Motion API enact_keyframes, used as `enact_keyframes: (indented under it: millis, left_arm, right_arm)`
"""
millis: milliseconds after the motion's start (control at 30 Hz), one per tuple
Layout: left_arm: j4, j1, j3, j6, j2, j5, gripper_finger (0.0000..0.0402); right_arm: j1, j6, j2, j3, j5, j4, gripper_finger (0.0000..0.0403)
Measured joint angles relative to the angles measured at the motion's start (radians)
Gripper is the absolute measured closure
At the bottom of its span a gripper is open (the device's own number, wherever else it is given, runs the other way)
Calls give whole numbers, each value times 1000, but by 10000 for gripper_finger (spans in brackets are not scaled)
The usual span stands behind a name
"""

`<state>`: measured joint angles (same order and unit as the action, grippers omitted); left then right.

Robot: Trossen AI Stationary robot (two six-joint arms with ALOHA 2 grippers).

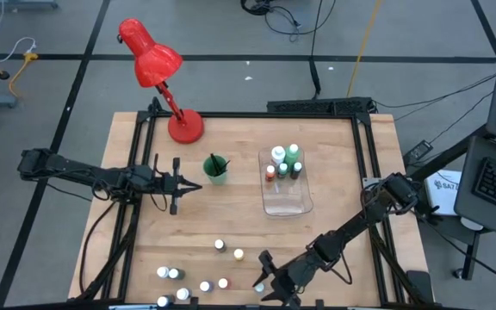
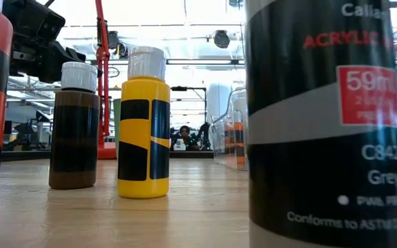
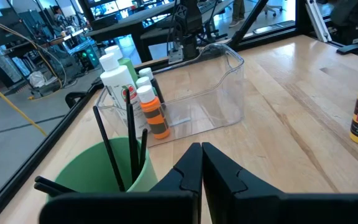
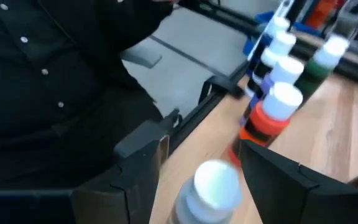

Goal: Pick & Place Paint Supplies
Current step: Put the small gray paint bottle into the transparent bin

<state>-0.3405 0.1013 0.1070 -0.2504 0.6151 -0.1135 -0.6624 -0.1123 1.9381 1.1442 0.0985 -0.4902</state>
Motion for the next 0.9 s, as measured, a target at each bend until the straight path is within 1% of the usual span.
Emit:
enact_keyframes:
  millis: [133, 400, 700, 800, 900]
  left_arm:
    - [0, 0, 0, 0, 0, 0, 387]
    - [0, 0, 0, 0, 0, 0, 387]
    - [0, 0, 0, 0, 0, 0, 387]
    - [0, 0, 0, 0, 0, 0, 387]
    - [0, 0, 0, 0, 0, 0, 387]
  right_arm:
    - [5, 71, 0, 0, 6, 42, 190]
    - [30, 101, 0, 0, 4, 53, 190]
    - [33, 135, 0, 0, 1, 94, 191]
    - [33, 130, 0, 0, 1, 97, 203]
    - [32, 109, 0, 0, 5, 97, 226]
